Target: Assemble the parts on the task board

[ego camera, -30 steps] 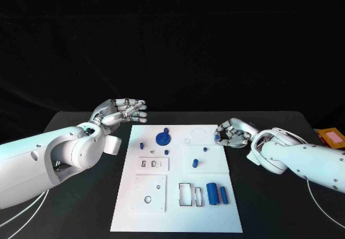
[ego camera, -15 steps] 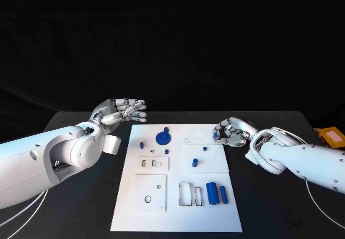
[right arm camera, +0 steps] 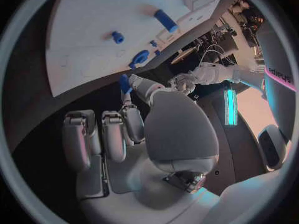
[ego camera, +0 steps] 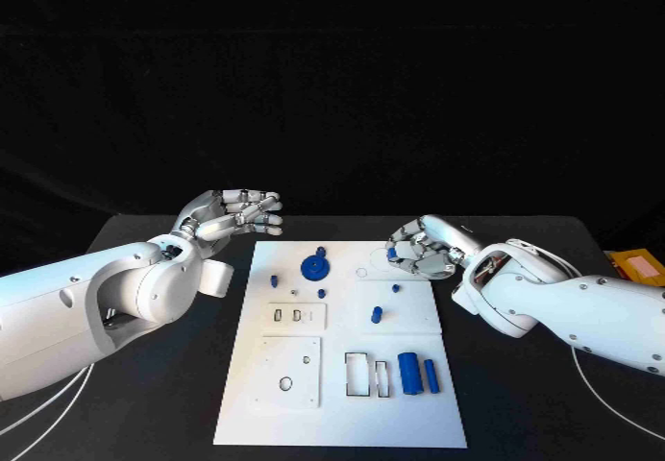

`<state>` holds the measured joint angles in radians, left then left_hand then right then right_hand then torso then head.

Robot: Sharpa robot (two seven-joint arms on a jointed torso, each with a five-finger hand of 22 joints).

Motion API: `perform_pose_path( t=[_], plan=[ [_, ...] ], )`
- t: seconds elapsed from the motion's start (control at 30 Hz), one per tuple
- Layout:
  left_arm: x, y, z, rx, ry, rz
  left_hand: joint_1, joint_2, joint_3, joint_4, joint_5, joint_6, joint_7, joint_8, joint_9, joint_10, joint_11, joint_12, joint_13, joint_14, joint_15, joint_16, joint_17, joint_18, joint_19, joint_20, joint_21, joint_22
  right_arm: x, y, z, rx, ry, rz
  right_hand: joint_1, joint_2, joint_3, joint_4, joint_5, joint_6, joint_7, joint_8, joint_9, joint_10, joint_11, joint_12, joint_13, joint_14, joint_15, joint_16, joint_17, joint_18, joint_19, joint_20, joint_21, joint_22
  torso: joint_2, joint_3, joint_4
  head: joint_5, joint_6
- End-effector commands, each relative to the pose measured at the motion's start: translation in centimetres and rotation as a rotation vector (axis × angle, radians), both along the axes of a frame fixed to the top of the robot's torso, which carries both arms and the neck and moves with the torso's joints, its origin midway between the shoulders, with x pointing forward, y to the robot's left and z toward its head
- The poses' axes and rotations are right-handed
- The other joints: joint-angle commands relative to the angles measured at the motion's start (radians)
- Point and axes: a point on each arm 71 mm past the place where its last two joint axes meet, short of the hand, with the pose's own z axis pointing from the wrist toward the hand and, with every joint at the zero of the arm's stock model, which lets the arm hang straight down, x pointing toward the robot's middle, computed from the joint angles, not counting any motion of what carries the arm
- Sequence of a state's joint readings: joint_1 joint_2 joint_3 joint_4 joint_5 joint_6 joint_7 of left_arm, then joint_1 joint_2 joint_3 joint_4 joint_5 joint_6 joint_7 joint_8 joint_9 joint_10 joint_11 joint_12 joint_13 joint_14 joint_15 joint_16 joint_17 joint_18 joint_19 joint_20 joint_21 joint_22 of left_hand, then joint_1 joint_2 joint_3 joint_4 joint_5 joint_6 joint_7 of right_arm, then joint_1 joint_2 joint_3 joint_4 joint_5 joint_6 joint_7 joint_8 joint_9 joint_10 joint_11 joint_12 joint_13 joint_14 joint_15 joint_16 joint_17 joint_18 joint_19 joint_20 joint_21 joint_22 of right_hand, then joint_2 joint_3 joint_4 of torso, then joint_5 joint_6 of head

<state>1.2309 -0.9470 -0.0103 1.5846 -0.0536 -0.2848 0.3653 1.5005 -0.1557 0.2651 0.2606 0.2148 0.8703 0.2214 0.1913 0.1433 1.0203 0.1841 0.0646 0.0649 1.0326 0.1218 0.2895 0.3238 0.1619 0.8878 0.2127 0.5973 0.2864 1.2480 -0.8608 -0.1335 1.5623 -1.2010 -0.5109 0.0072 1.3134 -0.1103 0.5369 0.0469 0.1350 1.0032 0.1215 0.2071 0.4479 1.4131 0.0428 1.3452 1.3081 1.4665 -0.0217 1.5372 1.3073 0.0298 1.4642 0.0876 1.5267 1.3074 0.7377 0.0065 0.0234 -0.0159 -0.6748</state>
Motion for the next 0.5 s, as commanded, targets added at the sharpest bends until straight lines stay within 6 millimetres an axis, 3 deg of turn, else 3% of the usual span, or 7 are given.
perform_pose_path(
  t=[0.03, 0.37, 0.5],
  plan=[
    [0.0, -0.3, 0.0, -0.011, 0.000, -0.023, 0.009, -0.003, 0.004, 0.001, -0.002, -0.002, 0.017, -0.003, 0.000, -0.004, -0.004, 0.002, 0.002, -0.009, 0.001, -0.003, 0.002, 0.018, -0.007, 0.000, 0.006, 0.002, -0.3, 2.0, 0.1, -0.047, -0.001, -0.035, -0.007, 0.006, 0.006, 0.003, 0.005, 0.001, -0.002, 0.021, 0.018, -0.003, -0.005, -0.008, 0.026, 0.086, -0.007, 0.005, 0.177, -0.017, 0.072, -0.006, 0.005, 0.226, -0.005, -0.0045, -0.0002, 0.005, -0.003],
    [0.1, -0.7, 0.0, -0.010, 0.005, -0.027, 0.006, -0.004, 0.004, 0.002, -0.003, -0.001, 0.017, -0.003, 0.001, -0.002, -0.004, 0.003, 0.002, -0.010, 0.001, -0.004, 0.003, 0.017, -0.010, 0.001, 0.007, 0.002, -2.1, 8.8, -0.7, -0.082, 0.016, 0.082, -0.021, 0.003, 0.005, 0.007, 0.006, 0.000, -0.003, 0.025, 0.022, 0.000, -0.006, -0.006, 0.028, 0.086, -0.007, 0.006, 0.180, -0.017, 0.074, -0.006, 0.007, 0.229, -0.012, -0.0140, 0.0018, 0.035, -0.023],
    [0.1, -0.9, -0.1, -0.011, 0.006, -0.030, 0.005, -0.004, 0.004, 0.002, -0.004, 0.000, 0.017, -0.003, 0.001, -0.001, -0.004, 0.003, 0.002, -0.010, 0.002, -0.005, 0.003, 0.017, -0.012, 0.001, 0.007, 0.002, -2.8, 10.8, -1.6, -0.104, 0.028, 0.114, -0.028, 0.001, 0.004, 0.009, 0.005, 0.000, -0.004, 0.028, 0.023, -0.001, -0.006, -0.008, 0.027, 0.086, -0.008, 0.006, 0.180, -0.017, 0.074, -0.006, 0.008, 0.229, -0.012, -0.0141, 0.0031, 0.044, -0.028]
  ],
)
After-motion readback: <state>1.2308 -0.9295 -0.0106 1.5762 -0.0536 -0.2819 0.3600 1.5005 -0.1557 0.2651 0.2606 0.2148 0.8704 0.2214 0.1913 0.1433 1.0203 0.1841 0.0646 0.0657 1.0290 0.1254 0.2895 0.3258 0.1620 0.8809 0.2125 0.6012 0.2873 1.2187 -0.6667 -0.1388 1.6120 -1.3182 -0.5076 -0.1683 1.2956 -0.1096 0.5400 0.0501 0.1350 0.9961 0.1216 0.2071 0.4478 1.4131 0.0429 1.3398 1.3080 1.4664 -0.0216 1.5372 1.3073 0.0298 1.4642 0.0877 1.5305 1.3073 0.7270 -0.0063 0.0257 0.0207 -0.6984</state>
